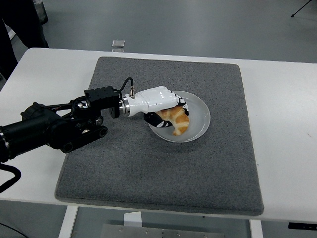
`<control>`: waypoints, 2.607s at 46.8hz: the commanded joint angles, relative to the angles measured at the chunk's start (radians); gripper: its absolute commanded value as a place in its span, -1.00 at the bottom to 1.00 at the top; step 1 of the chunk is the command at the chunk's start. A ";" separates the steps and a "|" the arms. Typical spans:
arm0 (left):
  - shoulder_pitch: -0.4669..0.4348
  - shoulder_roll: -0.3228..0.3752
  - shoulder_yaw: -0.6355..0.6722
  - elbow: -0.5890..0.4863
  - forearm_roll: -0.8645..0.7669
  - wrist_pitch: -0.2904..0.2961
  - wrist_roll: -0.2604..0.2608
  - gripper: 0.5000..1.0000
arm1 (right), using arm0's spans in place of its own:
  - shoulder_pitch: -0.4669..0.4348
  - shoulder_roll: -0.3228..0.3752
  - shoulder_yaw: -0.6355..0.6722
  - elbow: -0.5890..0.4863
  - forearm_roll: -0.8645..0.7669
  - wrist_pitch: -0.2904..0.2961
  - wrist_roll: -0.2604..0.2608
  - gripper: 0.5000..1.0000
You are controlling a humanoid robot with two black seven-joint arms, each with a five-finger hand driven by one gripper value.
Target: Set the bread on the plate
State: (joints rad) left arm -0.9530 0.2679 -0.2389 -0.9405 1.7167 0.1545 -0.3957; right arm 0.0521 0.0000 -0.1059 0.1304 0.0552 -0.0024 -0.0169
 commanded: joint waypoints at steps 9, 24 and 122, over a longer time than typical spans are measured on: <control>0.003 -0.001 0.000 0.002 -0.002 0.000 0.000 -0.80 | 0.000 0.000 0.000 0.000 0.000 -0.001 0.000 0.82; 0.003 -0.001 0.000 0.002 -0.009 0.002 -0.002 0.95 | 0.000 0.000 0.000 0.000 0.000 -0.001 0.000 0.81; -0.092 0.264 -0.086 0.362 -1.825 -0.765 0.139 1.00 | 0.000 0.000 0.000 0.000 0.000 -0.001 0.000 0.81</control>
State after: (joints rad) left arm -1.0551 0.5322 -0.3253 -0.5816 -0.0628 -0.6112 -0.2880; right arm 0.0522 0.0000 -0.1056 0.1304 0.0552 -0.0030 -0.0169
